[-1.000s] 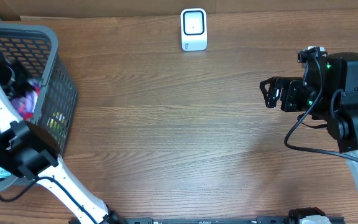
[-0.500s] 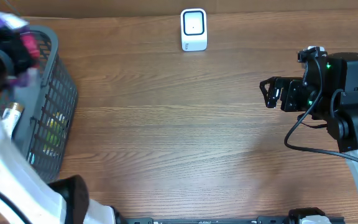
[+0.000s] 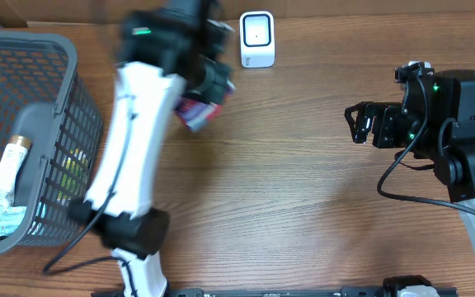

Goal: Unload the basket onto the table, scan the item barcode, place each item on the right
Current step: 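Lift the purple package out and place it on the table centre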

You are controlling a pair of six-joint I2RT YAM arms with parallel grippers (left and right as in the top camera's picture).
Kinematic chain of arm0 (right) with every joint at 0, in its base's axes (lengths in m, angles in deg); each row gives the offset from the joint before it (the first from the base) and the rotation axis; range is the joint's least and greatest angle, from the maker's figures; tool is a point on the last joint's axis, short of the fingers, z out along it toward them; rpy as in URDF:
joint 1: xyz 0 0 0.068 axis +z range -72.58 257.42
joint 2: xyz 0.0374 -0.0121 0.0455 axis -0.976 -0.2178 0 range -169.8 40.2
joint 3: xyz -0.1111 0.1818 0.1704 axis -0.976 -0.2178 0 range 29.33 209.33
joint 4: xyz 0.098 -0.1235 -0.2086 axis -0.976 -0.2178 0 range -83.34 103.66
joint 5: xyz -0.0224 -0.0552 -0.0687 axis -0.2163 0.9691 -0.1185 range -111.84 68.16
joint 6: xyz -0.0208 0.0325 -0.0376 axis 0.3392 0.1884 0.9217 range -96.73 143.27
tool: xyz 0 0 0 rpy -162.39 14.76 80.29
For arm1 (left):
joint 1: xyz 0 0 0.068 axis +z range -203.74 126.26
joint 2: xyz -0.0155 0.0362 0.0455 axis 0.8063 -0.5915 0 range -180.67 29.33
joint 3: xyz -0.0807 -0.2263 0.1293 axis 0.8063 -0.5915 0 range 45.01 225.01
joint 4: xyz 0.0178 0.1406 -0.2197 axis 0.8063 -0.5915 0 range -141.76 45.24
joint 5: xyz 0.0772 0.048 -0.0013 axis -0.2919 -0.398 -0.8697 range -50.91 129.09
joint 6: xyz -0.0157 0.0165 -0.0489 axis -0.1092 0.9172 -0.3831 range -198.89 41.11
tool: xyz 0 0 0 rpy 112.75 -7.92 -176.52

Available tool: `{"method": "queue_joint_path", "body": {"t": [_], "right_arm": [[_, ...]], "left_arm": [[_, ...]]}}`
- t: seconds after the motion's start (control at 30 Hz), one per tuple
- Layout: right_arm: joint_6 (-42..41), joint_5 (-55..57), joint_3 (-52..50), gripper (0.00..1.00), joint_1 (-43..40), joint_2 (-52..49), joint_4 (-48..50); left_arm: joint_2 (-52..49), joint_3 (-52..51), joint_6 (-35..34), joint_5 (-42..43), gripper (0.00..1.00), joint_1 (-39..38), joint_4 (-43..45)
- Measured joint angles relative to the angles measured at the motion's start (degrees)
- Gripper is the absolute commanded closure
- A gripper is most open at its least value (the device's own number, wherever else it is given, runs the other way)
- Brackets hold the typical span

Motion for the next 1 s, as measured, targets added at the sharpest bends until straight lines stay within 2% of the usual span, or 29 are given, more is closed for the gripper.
{"method": "queue_joint_path", "body": {"t": [0.2, 0.43, 0.47, 0.53, 0.57, 0.6, 0.77, 0.83, 1.0], "right_arm": [[-0.02, 0.42, -0.02, 0.00, 0.00, 0.00, -0.04], [0.00, 0.44, 0.00, 0.00, 0.00, 0.00, -0.02], [0.00, 0.44, -0.02, 0.00, 0.00, 0.00, -0.02], [0.02, 0.44, -0.02, 0.00, -0.02, 0.00, 0.04], [0.00, 0.42, 0.00, 0.00, 0.00, 0.00, 0.07], [0.02, 0.44, 0.00, 0.00, 0.00, 0.00, 0.24], [0.00, 0.42, -0.02, 0.00, -0.02, 0.00, 0.98], [0.00, 0.42, 0.00, 0.00, 0.00, 0.00, 1.05], [-0.02, 0.50, 0.00, 0.00, -0.02, 0.00, 1.11]], "left_arm": [[-7.78, -10.51, 7.26, 0.04, 0.96, -6.71, 5.53], [-13.75, -19.06, 12.22, 3.74, 0.96, -9.27, 10.49], [-13.86, -19.82, 12.63, 4.31, 0.90, -9.49, 11.06], [-13.92, -20.70, 13.73, 5.46, 0.47, -10.01, 11.34], [-13.92, -20.70, 13.73, 5.73, 0.34, -10.23, 11.47], [-13.92, -20.70, 13.68, 6.01, 0.28, -10.34, 11.69], [-14.03, -15.74, 12.72, 6.99, 0.26, -10.23, 6.99], [-14.12, -9.42, 11.85, 7.10, 0.25, -9.27, 4.11], [-14.03, 14.12, 6.21, 6.88, 0.26, -3.28, -2.67]]}}
